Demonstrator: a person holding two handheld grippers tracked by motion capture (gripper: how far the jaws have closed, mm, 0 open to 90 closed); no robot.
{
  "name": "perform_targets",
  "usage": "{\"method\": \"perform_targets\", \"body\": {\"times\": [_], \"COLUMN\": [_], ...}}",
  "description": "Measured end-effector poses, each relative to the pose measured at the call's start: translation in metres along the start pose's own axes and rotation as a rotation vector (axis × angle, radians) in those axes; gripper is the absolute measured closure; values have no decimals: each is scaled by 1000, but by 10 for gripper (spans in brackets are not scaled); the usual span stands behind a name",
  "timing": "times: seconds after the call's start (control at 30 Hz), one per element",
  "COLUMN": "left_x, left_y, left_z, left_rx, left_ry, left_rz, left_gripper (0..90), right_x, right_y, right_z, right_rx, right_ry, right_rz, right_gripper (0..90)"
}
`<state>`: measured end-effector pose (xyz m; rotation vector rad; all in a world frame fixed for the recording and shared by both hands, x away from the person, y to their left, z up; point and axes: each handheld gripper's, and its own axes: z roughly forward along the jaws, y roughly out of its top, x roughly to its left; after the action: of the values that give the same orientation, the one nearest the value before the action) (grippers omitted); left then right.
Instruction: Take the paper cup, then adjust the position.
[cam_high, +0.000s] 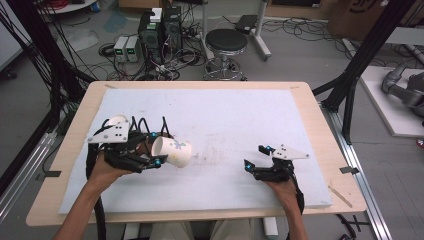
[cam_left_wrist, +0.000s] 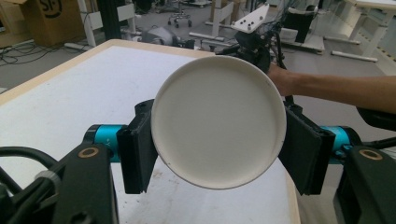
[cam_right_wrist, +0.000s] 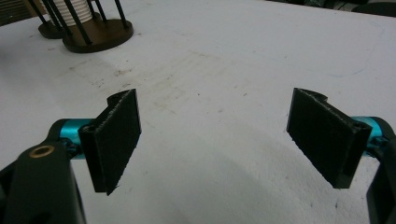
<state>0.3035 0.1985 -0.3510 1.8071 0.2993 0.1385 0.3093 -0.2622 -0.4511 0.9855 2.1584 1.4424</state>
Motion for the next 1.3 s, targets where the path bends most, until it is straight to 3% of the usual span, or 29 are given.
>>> {"method": "perform_targets", "body": {"times": [1.3], "left_x": [3], "left_y": [-6], "left_z": [-1], "left_rx": [-5], "left_ry": [-2], "left_rz": [13], "left_gripper": [351], "right_x": [0], "right_y": [0], "right_z": [-2], "right_rx": [-21], "right_ry": [15], "right_rz": [-6], "right_gripper": [179]}}
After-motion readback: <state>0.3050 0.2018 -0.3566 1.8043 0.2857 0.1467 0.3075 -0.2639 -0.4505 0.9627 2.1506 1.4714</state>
